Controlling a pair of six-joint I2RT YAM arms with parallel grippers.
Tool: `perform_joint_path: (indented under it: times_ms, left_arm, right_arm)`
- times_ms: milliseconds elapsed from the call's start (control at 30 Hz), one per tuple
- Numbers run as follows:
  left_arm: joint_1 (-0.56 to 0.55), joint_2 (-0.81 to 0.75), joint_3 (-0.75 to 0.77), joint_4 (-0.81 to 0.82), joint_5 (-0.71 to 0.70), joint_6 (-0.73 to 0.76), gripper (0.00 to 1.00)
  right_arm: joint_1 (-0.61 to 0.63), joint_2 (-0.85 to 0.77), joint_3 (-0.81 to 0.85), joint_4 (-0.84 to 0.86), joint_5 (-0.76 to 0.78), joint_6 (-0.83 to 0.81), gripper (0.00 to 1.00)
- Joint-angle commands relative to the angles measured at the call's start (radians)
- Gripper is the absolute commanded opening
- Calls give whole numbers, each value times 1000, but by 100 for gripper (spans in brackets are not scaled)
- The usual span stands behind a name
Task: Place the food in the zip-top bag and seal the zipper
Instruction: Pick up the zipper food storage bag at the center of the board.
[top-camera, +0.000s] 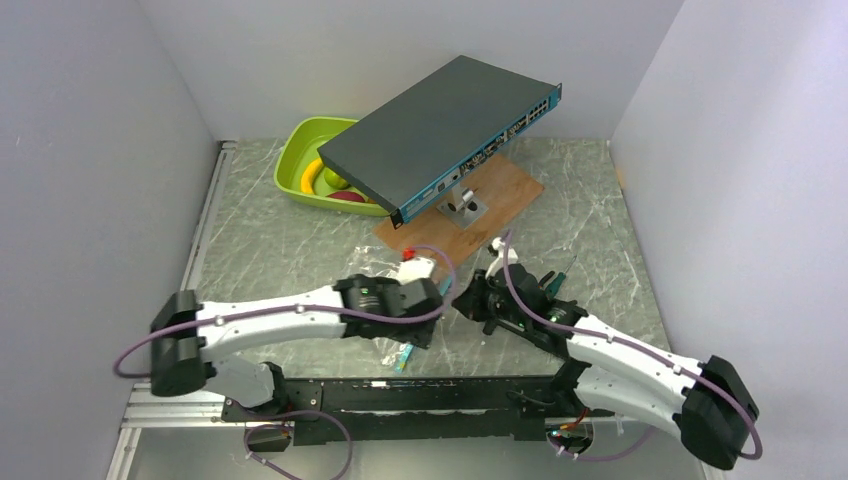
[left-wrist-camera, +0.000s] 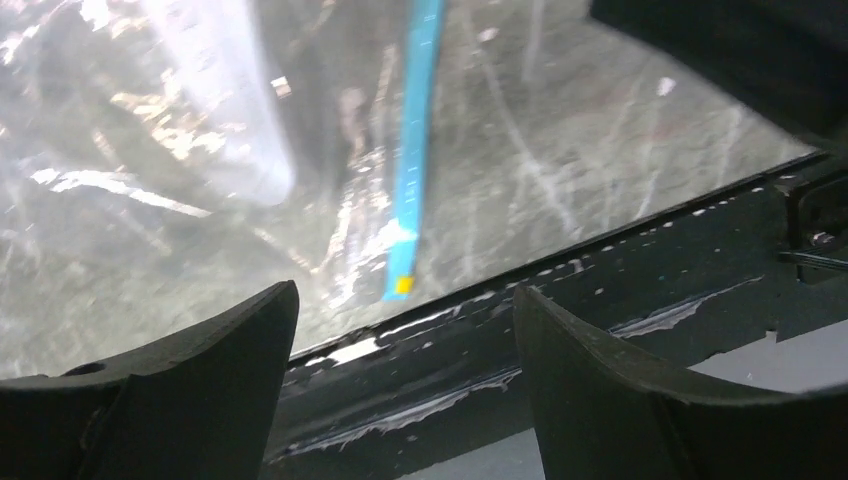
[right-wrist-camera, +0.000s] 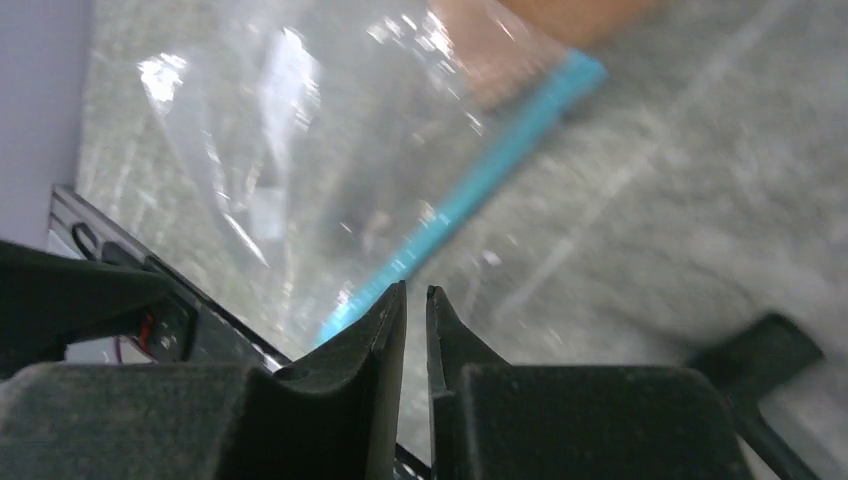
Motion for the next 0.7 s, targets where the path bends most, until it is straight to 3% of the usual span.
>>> perform_joint_path:
  times_ms: [0, 100, 367, 667]
  left_arm:
    - [-102, 162, 139, -20, -143, 26, 81]
    - [-124, 268, 172, -17, -164, 30, 74]
    - [-118, 445, 210, 13, -128, 81, 76]
    - [-11, 351, -27, 272, 18, 113, 73]
  right_arm:
    - [-85, -86, -113, -28, -175, 76, 16]
    - [-141, -135, -191, -6, -233, 105, 16]
    - [-223, -139, -262, 64, -352, 123, 16]
    - [-226, -107, -269, 131, -387, 129, 16]
